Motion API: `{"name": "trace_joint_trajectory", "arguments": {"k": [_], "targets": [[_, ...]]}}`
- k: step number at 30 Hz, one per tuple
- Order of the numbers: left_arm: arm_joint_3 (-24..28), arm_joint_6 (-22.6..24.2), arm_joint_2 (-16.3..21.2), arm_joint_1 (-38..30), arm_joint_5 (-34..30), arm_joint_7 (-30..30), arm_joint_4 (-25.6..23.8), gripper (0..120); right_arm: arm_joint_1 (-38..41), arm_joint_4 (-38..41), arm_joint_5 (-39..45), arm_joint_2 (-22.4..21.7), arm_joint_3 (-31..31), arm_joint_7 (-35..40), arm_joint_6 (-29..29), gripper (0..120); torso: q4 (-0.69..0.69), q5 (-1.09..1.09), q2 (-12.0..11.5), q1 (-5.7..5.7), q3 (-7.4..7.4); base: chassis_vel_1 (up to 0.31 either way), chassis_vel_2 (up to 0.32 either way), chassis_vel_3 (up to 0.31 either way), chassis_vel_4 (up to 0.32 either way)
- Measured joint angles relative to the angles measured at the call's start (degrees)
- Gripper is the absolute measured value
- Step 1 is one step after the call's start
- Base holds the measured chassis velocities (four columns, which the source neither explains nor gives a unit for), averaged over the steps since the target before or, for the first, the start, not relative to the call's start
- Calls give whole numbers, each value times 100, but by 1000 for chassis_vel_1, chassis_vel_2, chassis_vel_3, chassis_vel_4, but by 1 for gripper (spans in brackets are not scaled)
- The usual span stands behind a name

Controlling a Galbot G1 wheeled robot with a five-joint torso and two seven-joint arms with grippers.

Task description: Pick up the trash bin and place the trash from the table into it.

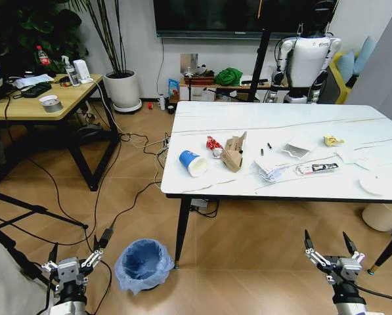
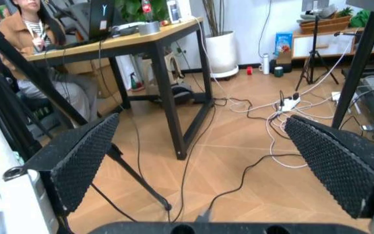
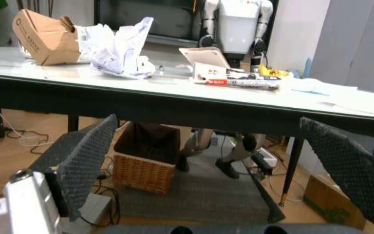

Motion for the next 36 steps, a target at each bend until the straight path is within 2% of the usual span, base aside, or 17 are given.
{"name": "trace_joint_trajectory", "arguments": {"k": [12,17,19,24,26,31,36], "targets": [[-22,83,126,-173,-134,2,200,100,49,-118,-27,20,-20,-36,30,100,1,0,0,0,0,0,0,0,0],[-130,445,330,-947,-610,-8,1142,100,135,-285,-236,194,-109,-44,33,100,-1,-2,0,0,0,0,0,0,0],[-129,484,347,-1014,-648,-8,1257,100,135,-297,-252,214,-115,-46,36,100,-1,-2,0,0,0,0,0,0,0],[-40,594,399,-1538,-812,20,2271,100,238,-455,-523,520,-164,-80,147,100,0,-2,0,0,0,0,0,0,0],[-29,600,399,-1580,-823,25,2352,100,253,-482,-575,576,-174,-85,173,100,1,-2,0,0,0,0,0,0,0],[121,663,372,-1967,-878,110,3058,100,404,-817,-984,1110,-261,-119,396,100,0,-1,0,0,0,0,0,0,0],[204,664,315,-2078,-814,136,3232,100,419,-1019,-1162,1378,-275,-131,552,100,0,-1,0,0,0,0,0,0,0]]}}
